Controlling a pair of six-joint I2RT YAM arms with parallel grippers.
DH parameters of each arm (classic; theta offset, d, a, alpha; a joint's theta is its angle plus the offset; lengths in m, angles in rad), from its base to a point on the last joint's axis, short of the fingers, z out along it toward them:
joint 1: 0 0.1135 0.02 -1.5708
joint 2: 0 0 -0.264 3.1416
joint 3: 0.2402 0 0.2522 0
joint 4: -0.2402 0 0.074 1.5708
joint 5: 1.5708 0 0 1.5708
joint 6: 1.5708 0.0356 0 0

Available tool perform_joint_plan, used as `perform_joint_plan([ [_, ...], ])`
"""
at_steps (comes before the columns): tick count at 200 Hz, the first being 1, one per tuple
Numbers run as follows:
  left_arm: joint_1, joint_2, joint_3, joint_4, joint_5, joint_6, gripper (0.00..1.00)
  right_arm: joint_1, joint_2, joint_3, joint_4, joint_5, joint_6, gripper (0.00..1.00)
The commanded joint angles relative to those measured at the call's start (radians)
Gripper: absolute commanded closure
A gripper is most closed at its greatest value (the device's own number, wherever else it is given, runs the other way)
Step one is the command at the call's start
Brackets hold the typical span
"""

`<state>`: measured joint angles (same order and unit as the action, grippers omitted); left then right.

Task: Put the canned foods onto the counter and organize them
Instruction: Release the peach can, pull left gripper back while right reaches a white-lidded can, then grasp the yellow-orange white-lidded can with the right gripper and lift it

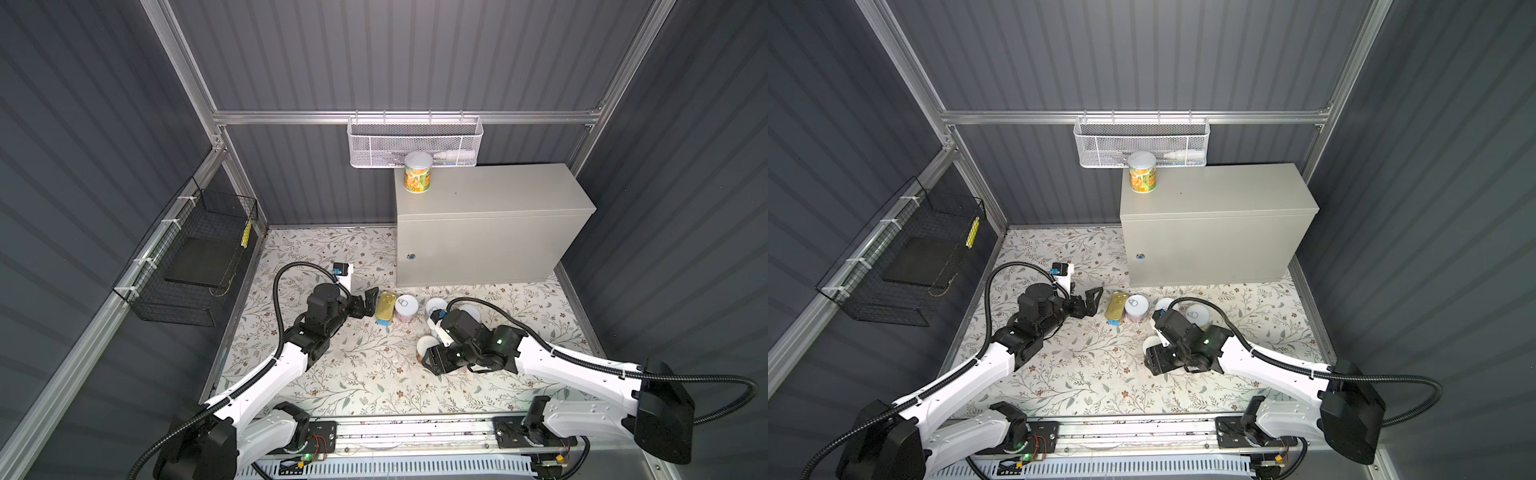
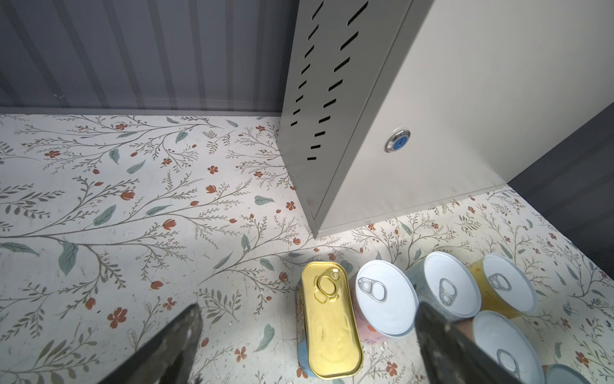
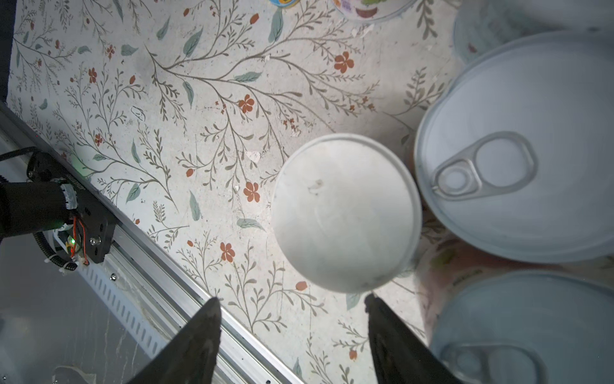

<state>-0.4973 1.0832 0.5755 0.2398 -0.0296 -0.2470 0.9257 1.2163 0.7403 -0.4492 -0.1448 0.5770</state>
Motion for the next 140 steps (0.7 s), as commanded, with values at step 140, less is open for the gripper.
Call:
perform_joint_plan([
  [140,0.003,0.017,-0.064,0.058,0.001,0.014,0.00,0.017,0.243,0.176,-0.031,0.165,0.005,0.33],
])
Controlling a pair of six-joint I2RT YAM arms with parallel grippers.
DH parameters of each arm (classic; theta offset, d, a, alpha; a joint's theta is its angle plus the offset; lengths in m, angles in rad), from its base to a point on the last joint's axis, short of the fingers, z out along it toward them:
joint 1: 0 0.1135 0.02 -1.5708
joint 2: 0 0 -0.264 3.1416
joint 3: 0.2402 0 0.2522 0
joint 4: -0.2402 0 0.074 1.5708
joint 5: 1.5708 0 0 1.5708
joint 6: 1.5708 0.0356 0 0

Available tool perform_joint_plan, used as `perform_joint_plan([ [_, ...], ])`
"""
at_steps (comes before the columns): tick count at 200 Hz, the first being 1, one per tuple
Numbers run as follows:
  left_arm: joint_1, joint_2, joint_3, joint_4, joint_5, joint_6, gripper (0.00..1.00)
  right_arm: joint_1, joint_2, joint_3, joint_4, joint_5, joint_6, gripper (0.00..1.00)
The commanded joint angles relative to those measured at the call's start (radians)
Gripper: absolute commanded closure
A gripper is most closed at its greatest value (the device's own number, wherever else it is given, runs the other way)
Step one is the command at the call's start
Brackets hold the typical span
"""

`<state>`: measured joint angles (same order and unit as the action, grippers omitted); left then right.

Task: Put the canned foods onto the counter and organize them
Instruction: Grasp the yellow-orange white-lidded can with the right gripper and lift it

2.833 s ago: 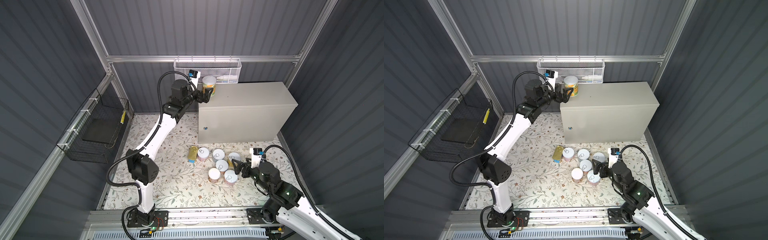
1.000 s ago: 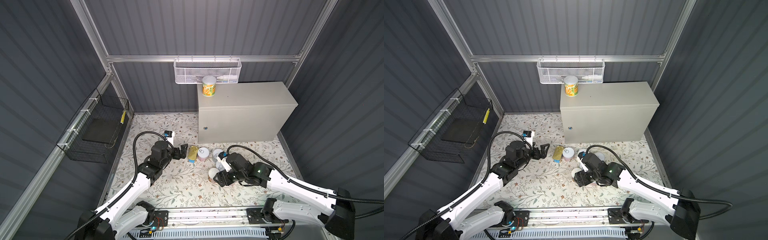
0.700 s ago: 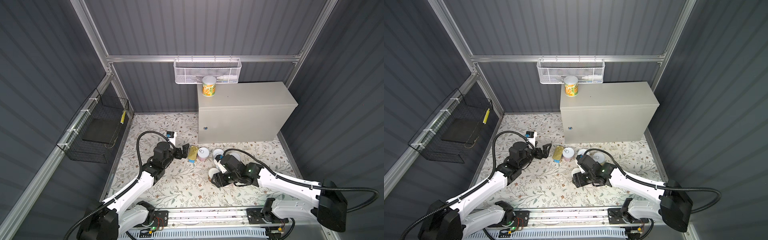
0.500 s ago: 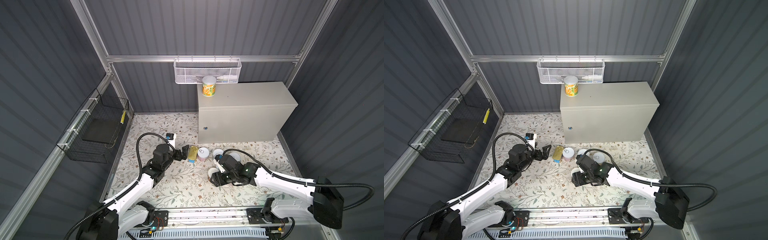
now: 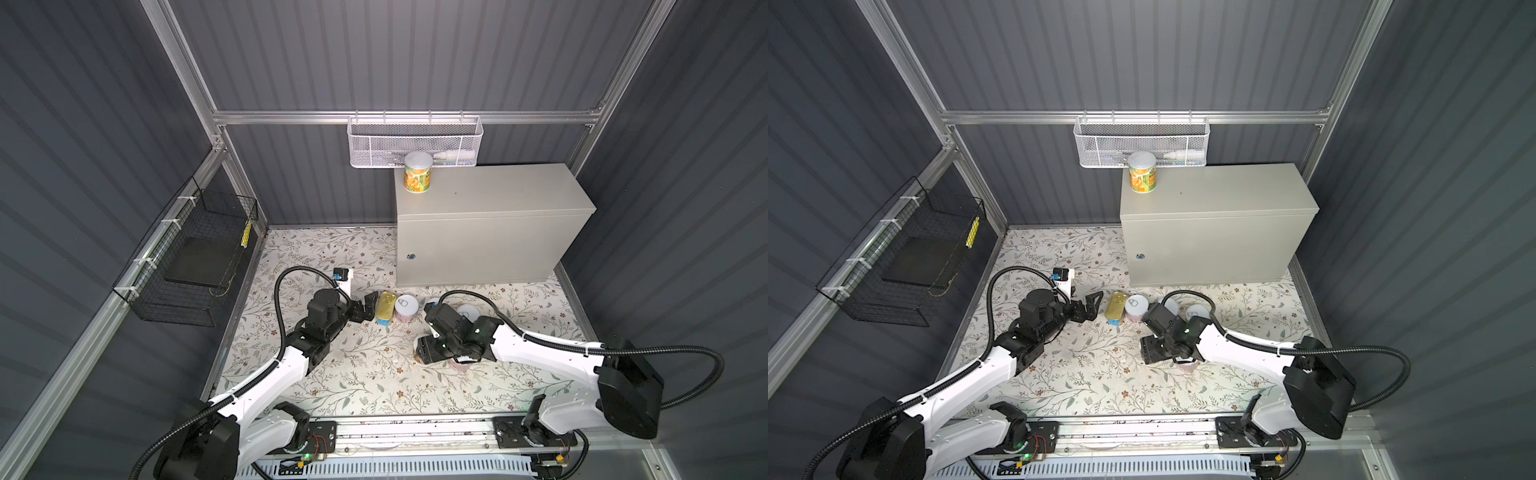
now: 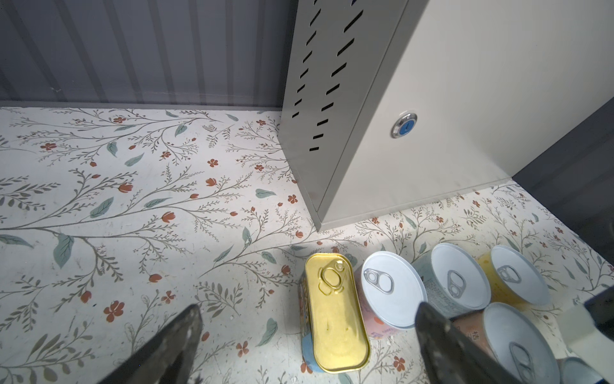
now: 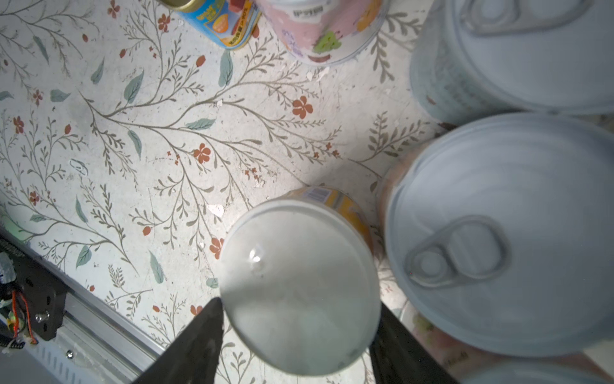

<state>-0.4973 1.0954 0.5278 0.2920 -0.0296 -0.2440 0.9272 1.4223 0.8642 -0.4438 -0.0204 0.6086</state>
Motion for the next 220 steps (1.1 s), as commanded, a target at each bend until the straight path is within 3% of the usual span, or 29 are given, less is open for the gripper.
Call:
perform_joint_plan([
  [1,0.003,0.006,-0.016,0.006,0.001,0.012,0.00,0.016,0.038,0.053,-0.037,0.043,-0.027,0.33],
  [42,0.003,0.020,-0.016,0.001,-0.006,0.018,0.00,0.033,0.095,0.101,-0.081,0.096,-0.045,0.27],
  [96,0.003,0.030,-0.014,0.001,-0.001,0.019,0.00,0.035,0.159,0.156,-0.083,0.120,-0.078,0.27],
  [148,0.003,0.050,-0.014,0.006,0.000,0.023,0.00,0.035,0.169,0.177,-0.075,0.141,-0.076,0.38],
  [220,0.004,0.087,0.013,-0.013,0.055,0.019,0.00,0.027,0.027,0.183,-0.092,0.116,-0.107,0.41],
])
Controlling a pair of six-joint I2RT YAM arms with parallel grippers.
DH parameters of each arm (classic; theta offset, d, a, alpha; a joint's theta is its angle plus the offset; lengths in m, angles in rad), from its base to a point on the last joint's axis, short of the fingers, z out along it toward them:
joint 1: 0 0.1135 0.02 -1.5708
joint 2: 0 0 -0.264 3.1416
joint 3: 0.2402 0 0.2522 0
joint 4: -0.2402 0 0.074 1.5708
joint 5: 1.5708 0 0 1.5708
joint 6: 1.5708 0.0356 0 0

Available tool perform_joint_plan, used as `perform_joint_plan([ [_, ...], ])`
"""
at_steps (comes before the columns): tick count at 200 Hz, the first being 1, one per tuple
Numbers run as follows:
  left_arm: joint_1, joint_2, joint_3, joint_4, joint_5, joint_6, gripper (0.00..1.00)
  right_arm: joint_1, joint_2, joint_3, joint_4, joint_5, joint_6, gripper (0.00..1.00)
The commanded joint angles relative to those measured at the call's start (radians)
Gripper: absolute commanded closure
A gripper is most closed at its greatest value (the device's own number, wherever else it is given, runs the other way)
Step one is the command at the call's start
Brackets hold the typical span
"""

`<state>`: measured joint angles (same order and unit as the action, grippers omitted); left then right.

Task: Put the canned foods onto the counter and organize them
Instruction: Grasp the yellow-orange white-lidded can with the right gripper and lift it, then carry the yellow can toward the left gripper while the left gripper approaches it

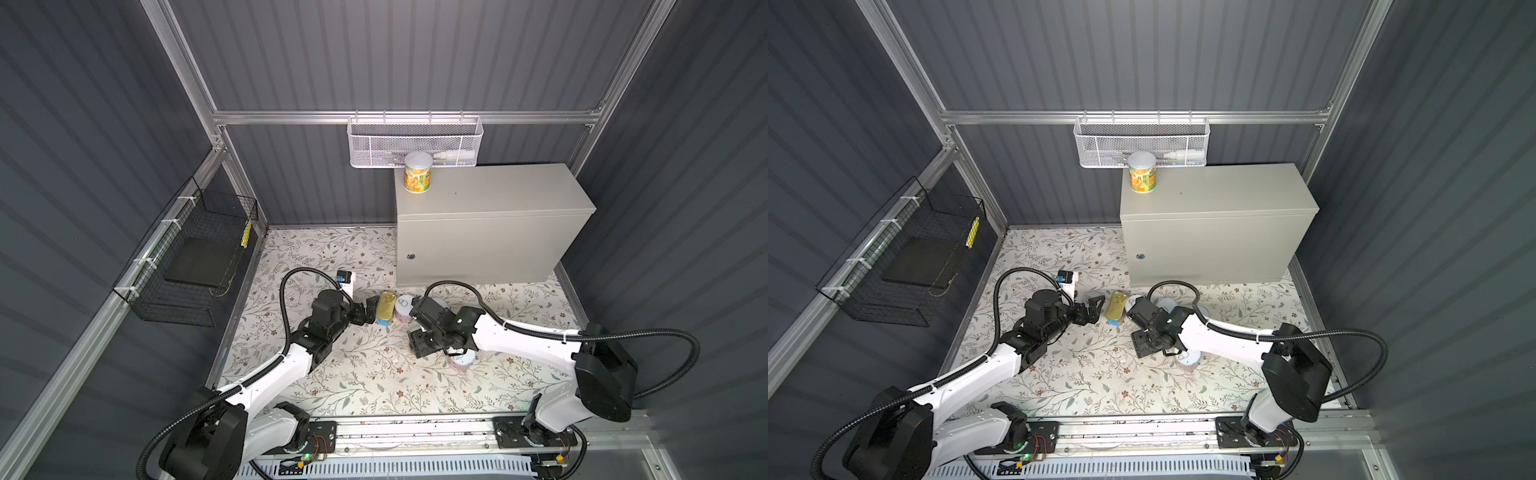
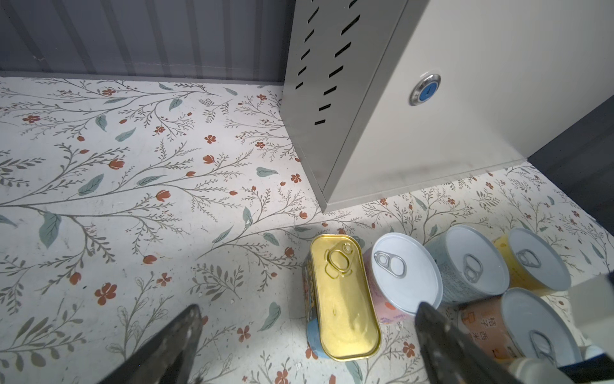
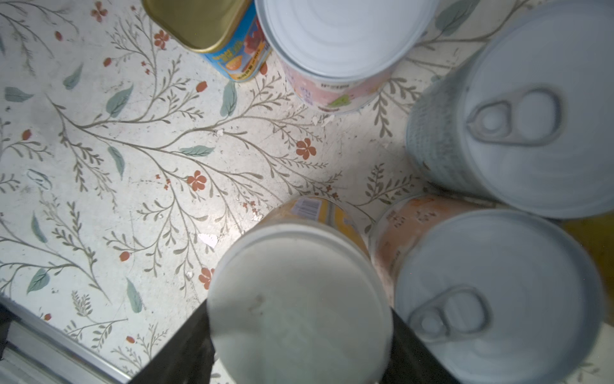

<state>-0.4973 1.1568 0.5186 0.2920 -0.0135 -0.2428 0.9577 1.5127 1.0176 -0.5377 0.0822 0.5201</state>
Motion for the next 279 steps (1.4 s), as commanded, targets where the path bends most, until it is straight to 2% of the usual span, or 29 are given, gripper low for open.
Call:
perform_joint_plan([
  [1,0.004,0.027,0.023,-0.013,0.041,0.017,0.00,-0.004,-0.065,0.031,0.002,0.014,-0.018,0.41],
  [60,0.003,0.028,0.026,-0.012,0.064,0.009,0.00,-0.049,-0.141,0.046,0.000,0.008,-0.032,0.41],
  [100,0.003,0.032,0.024,-0.002,0.082,0.007,0.00,-0.092,-0.208,-0.004,0.055,-0.043,-0.043,0.40],
  [132,0.003,0.032,0.011,0.041,0.133,0.013,0.00,-0.145,-0.247,-0.023,0.057,-0.061,-0.048,0.41],
  [173,0.003,0.040,0.009,0.036,0.102,0.013,0.00,-0.205,-0.289,-0.031,0.047,-0.086,-0.065,0.41],
  [243,0.003,0.112,0.022,0.110,0.297,0.020,0.00,-0.252,-0.317,-0.041,0.050,-0.120,-0.078,0.42],
  [279,-0.006,0.116,0.016,0.147,0.350,0.033,0.00,-0.264,-0.336,-0.047,0.065,-0.180,-0.070,0.42],
])
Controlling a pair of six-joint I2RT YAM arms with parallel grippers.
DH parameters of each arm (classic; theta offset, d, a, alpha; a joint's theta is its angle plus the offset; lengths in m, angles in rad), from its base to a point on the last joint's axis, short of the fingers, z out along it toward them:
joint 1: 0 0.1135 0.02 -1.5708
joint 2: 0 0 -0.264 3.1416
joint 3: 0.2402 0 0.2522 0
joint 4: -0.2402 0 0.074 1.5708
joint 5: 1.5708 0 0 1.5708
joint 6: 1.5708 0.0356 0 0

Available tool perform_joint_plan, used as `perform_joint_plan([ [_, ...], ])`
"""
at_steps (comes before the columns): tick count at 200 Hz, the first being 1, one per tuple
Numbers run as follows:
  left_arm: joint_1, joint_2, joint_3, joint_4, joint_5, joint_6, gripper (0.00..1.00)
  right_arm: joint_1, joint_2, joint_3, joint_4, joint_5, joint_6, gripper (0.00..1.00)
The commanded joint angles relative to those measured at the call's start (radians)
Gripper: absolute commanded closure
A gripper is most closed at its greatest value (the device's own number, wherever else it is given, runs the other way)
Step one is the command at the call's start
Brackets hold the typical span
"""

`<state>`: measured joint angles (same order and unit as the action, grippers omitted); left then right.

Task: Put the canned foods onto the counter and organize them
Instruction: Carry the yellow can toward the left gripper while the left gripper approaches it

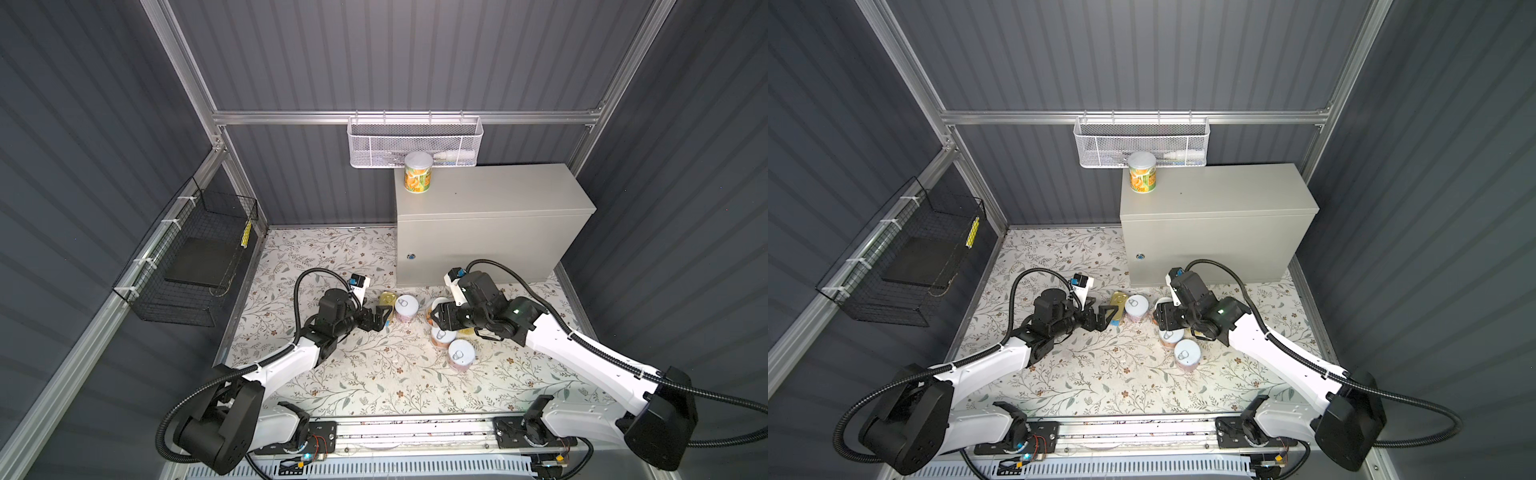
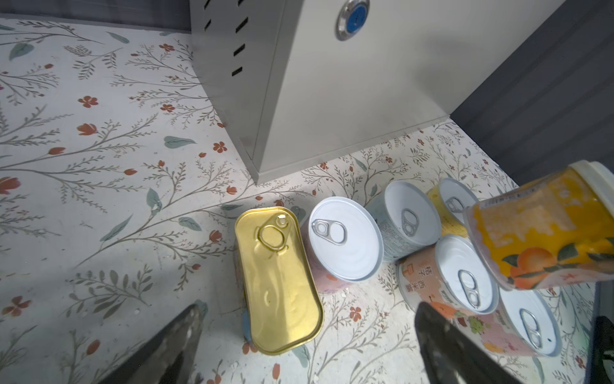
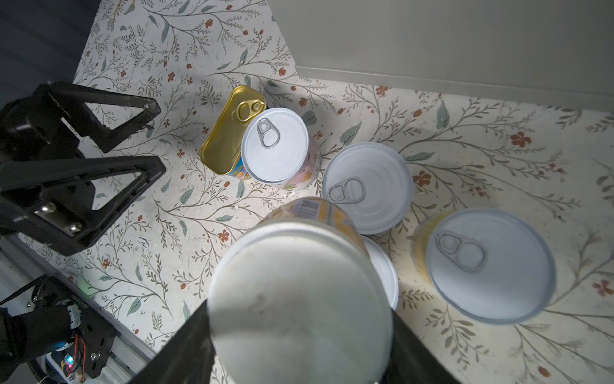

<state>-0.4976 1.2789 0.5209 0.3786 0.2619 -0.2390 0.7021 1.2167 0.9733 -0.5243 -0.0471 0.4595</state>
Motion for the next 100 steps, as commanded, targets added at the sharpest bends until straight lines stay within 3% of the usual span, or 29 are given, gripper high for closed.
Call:
perform_joint_plan([
  [1,-0.006,-0.006,0.013,0.061,0.083,0.030,0.00,-0.008,-0.040,-0.003,0.052,-0.052,-0.009,0.42],
  [100,-0.114,-0.017,0.020,0.094,0.226,0.137,0.00,-0.014,0.038,0.049,0.042,-0.237,-0.045,0.44],
])
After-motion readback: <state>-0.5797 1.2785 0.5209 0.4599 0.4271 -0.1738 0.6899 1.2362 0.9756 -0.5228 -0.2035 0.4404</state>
